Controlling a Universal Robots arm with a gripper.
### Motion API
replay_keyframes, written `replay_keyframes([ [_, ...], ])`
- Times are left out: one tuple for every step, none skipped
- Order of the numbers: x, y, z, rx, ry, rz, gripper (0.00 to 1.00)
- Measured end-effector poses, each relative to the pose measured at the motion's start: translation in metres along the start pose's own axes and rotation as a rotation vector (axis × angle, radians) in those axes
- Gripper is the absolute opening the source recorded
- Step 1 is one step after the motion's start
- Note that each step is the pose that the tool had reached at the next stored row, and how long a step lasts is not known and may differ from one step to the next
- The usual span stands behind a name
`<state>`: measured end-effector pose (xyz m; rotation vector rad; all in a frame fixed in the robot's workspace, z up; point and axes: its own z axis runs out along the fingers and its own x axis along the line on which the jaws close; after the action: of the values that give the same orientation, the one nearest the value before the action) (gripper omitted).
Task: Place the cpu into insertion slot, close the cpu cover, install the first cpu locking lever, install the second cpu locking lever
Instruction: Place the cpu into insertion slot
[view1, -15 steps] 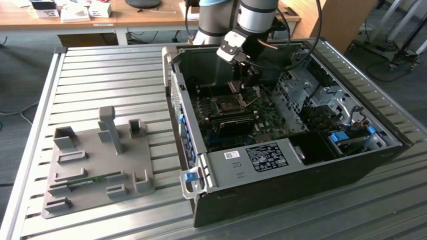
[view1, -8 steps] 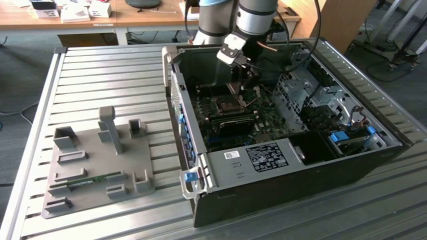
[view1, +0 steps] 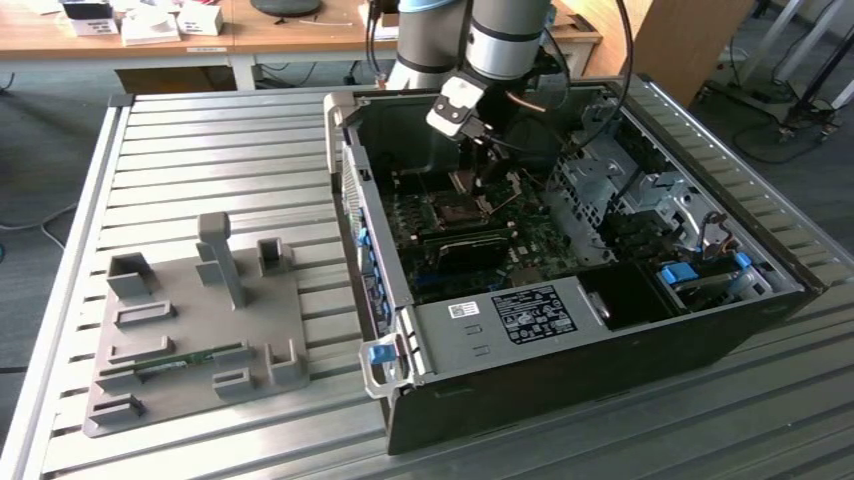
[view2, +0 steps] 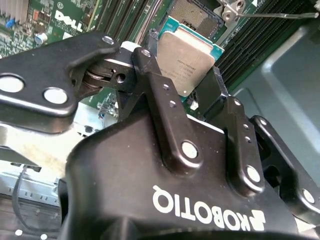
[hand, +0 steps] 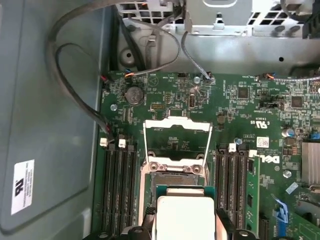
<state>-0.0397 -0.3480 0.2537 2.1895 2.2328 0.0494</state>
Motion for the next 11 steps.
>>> replay_keyframes([
  [0.0000,-0.0002,0.0007,-0.0001,-0.0004,0.011,0.54],
  [0.0000,-0.0003,0.0012,-0.0002,-0.0006,0.019,0.54],
  [0.0000,-0.0003,0.0012,-0.0002,-0.0008,0.020,0.54],
  [0.0000,-0.0003,0.0012,-0.0001,-0.0009,0.020,0.54],
  [0.0000,-0.0004,0.0012,-0.0001,-0.0009,0.020,0.54],
  [0.0000,-0.0003,0.0014,-0.0002,-0.0007,0.020,0.54],
  [0.0000,-0.0004,0.0021,-0.0004,-0.0003,0.020,0.54],
  [0.0000,-0.0006,0.0031,-0.0003,-0.0005,0.020,0.54],
  [-0.0001,-0.0008,0.0045,-0.0002,-0.0008,0.020,0.54],
  [0.0000,-0.0010,0.0063,-0.0003,-0.0006,0.020,0.54],
  [-0.0001,-0.0012,0.0081,-0.0003,-0.0006,0.020,0.54],
])
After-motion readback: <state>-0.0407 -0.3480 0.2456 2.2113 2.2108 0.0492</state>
